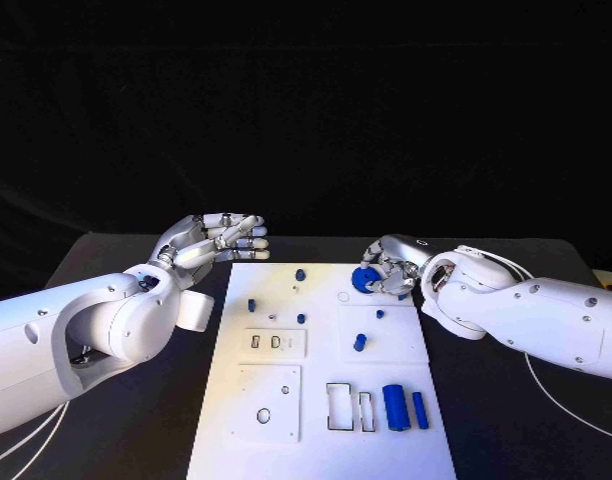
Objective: Assemble the parts on the task board
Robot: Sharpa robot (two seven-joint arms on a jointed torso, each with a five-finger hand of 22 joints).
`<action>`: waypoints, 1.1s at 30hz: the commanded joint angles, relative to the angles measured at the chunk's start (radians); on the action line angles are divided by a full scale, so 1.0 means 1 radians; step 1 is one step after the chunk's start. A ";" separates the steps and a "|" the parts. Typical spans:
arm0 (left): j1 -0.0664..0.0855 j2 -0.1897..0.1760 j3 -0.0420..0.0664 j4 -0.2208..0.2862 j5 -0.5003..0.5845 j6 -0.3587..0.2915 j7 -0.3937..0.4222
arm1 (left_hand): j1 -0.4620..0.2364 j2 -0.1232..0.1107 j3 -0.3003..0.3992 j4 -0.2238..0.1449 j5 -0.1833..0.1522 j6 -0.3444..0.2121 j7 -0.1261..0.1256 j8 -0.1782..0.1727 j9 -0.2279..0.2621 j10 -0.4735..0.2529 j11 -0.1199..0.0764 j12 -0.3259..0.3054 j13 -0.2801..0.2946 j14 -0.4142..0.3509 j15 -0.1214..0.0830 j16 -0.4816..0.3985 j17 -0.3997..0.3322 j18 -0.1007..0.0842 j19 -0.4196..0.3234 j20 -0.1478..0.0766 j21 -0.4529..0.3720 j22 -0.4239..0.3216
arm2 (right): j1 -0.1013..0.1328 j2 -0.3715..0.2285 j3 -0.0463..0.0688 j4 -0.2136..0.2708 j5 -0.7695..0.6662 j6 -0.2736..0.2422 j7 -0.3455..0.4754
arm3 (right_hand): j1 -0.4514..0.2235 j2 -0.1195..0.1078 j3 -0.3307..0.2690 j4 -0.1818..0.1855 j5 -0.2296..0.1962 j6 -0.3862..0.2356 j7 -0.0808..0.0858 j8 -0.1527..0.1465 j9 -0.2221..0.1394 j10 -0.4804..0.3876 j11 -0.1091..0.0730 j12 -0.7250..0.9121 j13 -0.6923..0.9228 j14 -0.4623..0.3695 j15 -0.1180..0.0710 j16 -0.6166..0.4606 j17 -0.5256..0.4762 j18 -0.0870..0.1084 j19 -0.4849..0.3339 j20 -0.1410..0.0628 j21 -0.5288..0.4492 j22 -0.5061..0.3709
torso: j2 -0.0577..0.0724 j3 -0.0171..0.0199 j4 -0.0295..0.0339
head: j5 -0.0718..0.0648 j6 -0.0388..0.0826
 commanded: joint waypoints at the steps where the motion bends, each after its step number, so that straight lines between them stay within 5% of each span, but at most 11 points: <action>1: 0.001 0.001 0.001 0.001 0.001 0.020 0.004 | 0.000 0.004 0.006 0.002 -0.006 -0.005 0.019 -0.005 0.000 0.002 0.007 -0.003 0.002 -0.007 0.000 -0.006 0.002 0.012 0.002 0.003 0.006 -0.001 | 0.001 -0.003 0.001 0.027 -0.058 -0.097 0.031 | -0.015 0.008 0.009 -0.001 0.005 0.059 -0.036 0.049 0.025 0.011 0.000 0.005 0.029 0.100 -0.010 0.006 0.244 -0.007 0.025 -0.008 0.005 0.154 | -0.001 -0.0007 0.0004 | 0.002 0.003; 11: 0.001 0.004 0.001 0.000 0.001 0.023 0.001 | 0.000 0.004 0.007 0.002 -0.006 -0.005 0.019 -0.006 0.000 0.002 0.007 -0.004 0.002 -0.007 0.000 -0.006 0.002 0.012 0.002 0.003 0.006 -0.001 | 0.012 0.051 0.002 0.082 -0.163 -0.152 0.011 | -0.028 0.000 0.022 -0.005 0.006 0.056 -0.036 0.050 0.027 0.013 -0.001 0.007 0.032 0.101 -0.011 0.007 0.247 -0.009 0.031 -0.011 0.010 0.162 | 0.000 -0.0018 0.0008 | 0.003 0.010; 22: 0.002 0.007 0.001 0.002 0.001 0.023 0.002 | 0.002 0.005 0.009 0.002 -0.006 -0.006 0.019 -0.006 0.000 0.002 0.007 -0.005 0.002 -0.008 0.000 -0.007 0.003 0.012 0.001 0.003 0.006 -0.001 | -0.002 0.162 -0.003 0.035 -0.204 -0.145 -0.018 | -0.045 -0.008 0.038 -0.009 -0.006 0.041 -0.031 0.041 0.025 0.011 0.002 0.003 0.029 0.101 -0.009 0.007 0.246 -0.008 0.027 -0.010 0.007 0.158 | 0.004 -0.0019 0.0045 | 0.006 0.008; 33: 0.002 0.011 0.001 0.003 0.001 0.021 0.005 | 0.002 0.005 0.010 0.002 -0.006 -0.006 0.019 -0.006 0.000 0.002 0.007 -0.005 0.002 -0.008 0.000 -0.007 0.004 0.012 0.001 0.003 0.006 -0.001 | -0.039 0.237 -0.006 -0.021 -0.200 -0.122 -0.006 | -0.053 -0.010 0.042 -0.009 -0.011 0.035 -0.029 0.037 0.024 0.010 0.005 0.002 0.028 0.100 -0.007 0.006 0.245 -0.007 0.026 -0.009 0.005 0.157 | 0.003 0.0001 0.0001 | 0.014 0.002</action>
